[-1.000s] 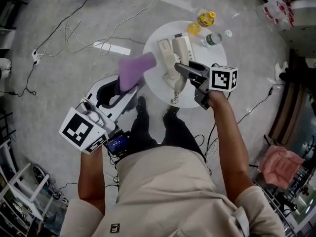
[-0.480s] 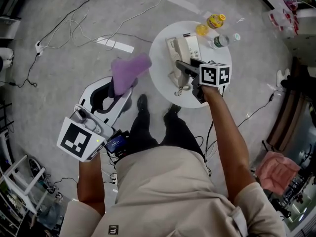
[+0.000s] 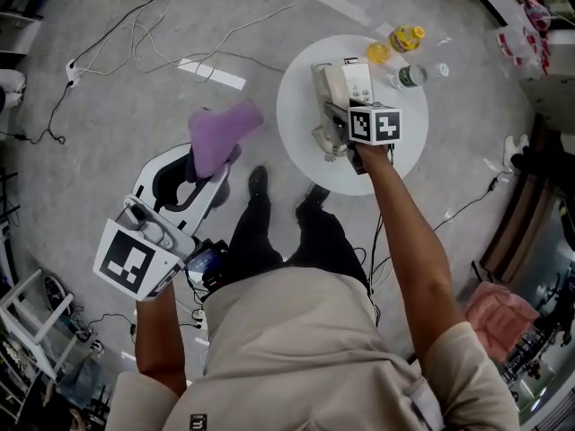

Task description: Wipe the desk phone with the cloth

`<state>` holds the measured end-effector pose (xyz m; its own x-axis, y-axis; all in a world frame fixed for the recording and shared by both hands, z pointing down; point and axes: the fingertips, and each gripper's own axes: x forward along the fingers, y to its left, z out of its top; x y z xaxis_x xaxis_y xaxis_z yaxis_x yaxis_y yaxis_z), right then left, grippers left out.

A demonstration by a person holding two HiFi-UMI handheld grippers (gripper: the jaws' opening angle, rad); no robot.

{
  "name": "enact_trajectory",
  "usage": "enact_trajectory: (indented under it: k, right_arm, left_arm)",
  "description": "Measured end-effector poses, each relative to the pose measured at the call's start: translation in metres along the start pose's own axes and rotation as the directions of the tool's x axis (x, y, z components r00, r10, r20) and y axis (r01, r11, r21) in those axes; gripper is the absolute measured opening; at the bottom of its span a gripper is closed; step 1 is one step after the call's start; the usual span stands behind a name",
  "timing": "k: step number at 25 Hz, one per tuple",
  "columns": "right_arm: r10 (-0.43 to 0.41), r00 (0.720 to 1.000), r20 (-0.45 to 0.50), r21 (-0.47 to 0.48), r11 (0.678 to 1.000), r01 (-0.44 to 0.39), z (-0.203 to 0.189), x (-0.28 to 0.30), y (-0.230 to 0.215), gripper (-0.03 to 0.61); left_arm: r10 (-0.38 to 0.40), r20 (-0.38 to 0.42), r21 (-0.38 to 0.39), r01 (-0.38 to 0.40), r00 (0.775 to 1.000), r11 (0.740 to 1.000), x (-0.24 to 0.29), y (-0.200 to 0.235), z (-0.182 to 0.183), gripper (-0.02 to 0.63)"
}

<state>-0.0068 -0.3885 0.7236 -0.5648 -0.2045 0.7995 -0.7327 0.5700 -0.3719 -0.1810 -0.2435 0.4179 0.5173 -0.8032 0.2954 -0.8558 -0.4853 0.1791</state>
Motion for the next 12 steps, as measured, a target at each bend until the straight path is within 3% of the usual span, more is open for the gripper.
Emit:
enact_trajectory:
  k: [12]
  right_arm:
    - [-0.114,0.993,-0.019,-0.087,0.99,0.112,-0.006,0.032,-0.018,0.203]
  left_arm:
    - [0.034,-0.012,-0.017,-0.034,0.999,0.999,-0.016,0.006,-0.014,0.095]
